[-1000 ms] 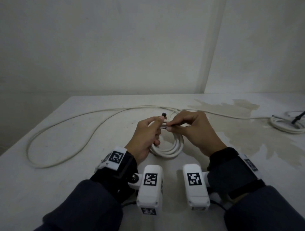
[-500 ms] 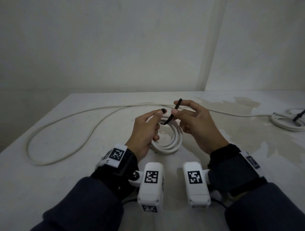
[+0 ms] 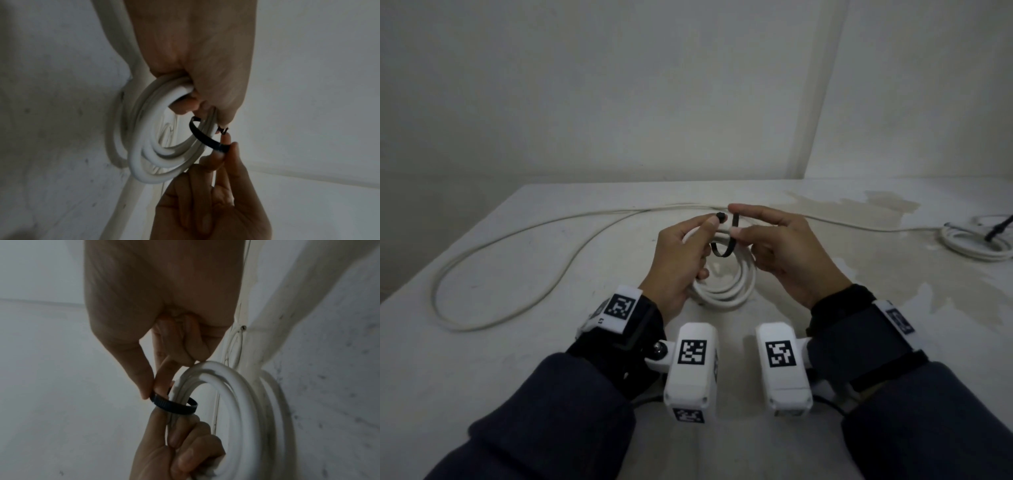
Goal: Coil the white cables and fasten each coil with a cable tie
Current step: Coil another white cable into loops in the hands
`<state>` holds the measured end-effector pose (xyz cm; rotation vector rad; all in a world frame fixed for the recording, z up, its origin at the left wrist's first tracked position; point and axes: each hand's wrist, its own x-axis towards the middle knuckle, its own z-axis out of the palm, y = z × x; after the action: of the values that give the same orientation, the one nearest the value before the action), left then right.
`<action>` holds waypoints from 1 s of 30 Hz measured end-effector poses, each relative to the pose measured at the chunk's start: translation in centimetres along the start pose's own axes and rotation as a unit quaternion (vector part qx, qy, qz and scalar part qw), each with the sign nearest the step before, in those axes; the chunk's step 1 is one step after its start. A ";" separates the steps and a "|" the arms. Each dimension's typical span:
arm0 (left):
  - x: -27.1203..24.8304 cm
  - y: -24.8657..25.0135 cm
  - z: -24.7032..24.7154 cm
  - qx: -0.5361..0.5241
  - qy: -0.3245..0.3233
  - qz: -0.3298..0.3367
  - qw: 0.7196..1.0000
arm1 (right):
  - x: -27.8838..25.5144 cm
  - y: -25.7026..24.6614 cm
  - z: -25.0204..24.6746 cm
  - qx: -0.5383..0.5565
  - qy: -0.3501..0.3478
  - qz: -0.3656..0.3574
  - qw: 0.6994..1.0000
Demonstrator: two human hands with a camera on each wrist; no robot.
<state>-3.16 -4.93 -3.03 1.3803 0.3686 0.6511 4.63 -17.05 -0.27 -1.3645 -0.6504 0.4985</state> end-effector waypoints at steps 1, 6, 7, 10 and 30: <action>-0.1 0.1 0.0 0.006 -0.003 0.007 1.000 | 0.0 0.0 0.0 -0.011 -0.006 0.006 1.000; -0.3 0.3 0.1 0.036 -0.015 0.027 0.999 | 0.0 0.1 -0.1 -0.030 -0.023 0.025 0.999; -0.3 0.3 0.1 0.039 -0.018 0.030 0.999 | 0.0 0.1 -0.1 -0.028 -0.025 0.025 0.999; -0.4 0.3 0.0 0.042 -0.022 0.036 0.998 | -0.1 0.1 -0.2 -0.018 -0.025 0.023 0.999; -0.4 0.2 0.1 0.055 -0.037 0.056 0.996 | -0.1 0.1 -0.4 -0.004 -0.033 0.017 0.999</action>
<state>-3.50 -5.26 -2.86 1.5334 0.2734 0.6775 4.87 -17.43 -0.46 -1.3726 -0.6857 0.5706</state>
